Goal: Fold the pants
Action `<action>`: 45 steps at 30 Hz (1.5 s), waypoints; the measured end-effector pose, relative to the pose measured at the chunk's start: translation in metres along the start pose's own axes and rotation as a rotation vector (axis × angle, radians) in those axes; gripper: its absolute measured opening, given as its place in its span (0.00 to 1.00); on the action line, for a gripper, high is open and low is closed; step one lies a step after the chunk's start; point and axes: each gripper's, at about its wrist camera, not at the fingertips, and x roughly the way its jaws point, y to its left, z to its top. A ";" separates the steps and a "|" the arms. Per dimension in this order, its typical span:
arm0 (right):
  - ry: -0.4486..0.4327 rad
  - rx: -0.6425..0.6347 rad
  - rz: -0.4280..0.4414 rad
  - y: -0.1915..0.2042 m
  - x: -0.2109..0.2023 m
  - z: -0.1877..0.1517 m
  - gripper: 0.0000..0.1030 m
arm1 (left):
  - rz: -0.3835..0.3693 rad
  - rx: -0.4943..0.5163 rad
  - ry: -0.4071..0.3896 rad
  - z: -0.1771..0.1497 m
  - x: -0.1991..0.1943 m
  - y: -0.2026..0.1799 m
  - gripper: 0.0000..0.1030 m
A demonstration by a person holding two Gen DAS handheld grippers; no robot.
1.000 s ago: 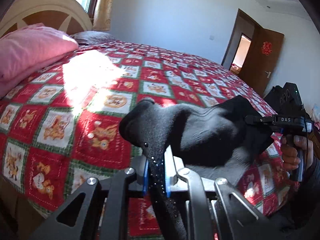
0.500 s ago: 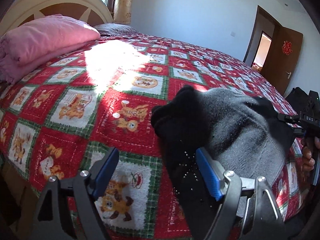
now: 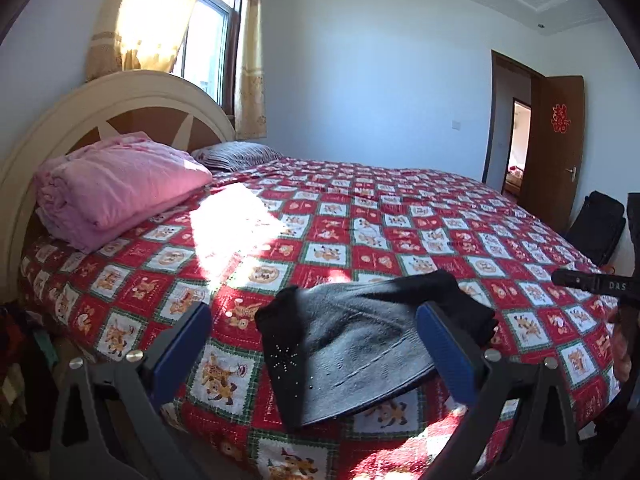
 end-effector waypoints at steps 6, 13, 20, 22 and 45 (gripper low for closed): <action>-0.077 -0.115 0.033 0.057 -0.056 -0.008 0.65 | -0.019 -0.016 -0.037 0.011 -0.025 -0.007 1.00; -0.103 -0.165 0.013 0.077 -0.071 -0.015 0.66 | -0.019 0.014 -0.007 0.012 -0.025 -0.011 1.00; -0.094 -0.165 0.013 0.076 -0.064 -0.016 0.66 | -0.005 0.042 0.009 0.009 -0.022 -0.015 1.00; -0.098 -0.166 0.014 0.077 -0.064 -0.017 0.66 | -0.002 0.043 0.012 0.009 -0.022 -0.015 1.00; -0.098 -0.167 0.015 0.078 -0.063 -0.017 0.66 | -0.007 0.043 0.035 0.008 -0.017 -0.012 1.00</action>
